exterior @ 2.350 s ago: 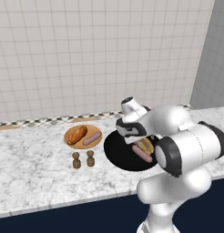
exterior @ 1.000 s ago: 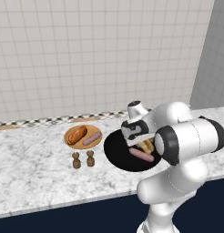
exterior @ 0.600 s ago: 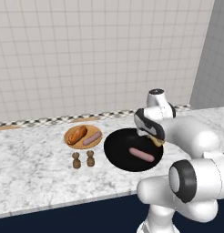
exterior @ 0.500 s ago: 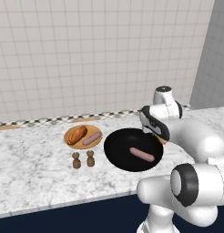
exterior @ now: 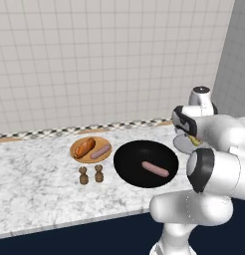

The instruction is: Place one bun and one sausage from the bowl on each plate.

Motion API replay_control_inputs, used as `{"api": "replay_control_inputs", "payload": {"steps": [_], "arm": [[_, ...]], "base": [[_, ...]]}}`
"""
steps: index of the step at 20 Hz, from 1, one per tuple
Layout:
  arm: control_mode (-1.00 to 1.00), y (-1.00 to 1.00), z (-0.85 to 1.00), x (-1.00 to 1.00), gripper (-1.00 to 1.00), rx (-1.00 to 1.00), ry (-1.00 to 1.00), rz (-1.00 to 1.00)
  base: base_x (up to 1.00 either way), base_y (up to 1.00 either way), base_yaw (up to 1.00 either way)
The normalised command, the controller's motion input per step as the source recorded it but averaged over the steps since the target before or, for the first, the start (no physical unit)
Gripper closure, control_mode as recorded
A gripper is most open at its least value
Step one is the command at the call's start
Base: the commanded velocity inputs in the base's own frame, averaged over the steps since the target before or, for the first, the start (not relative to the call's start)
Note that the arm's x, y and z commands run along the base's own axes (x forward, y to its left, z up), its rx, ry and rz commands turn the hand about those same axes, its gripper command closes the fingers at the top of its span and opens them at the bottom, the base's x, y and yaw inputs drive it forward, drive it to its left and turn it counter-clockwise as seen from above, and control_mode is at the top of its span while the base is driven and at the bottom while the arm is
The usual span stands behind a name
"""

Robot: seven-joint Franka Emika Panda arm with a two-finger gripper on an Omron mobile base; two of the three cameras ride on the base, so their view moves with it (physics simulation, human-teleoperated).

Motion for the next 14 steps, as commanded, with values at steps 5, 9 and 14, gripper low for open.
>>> {"api": "replay_control_inputs", "payload": {"steps": [5,9,14], "arm": [[-1.0,-0.75,-0.44,0.54,1.0,0.0,0.0,0.0],[-1.0,-0.61,-0.57,0.1,1.0,0.0,0.0,0.0],[-1.0,-0.34,-0.46,0.22,1.0,0.0,0.01,0.03]], "base": [[0.0,0.0,0.0],[0.0,0.0,0.0],[0.0,0.0,0.0]]}}
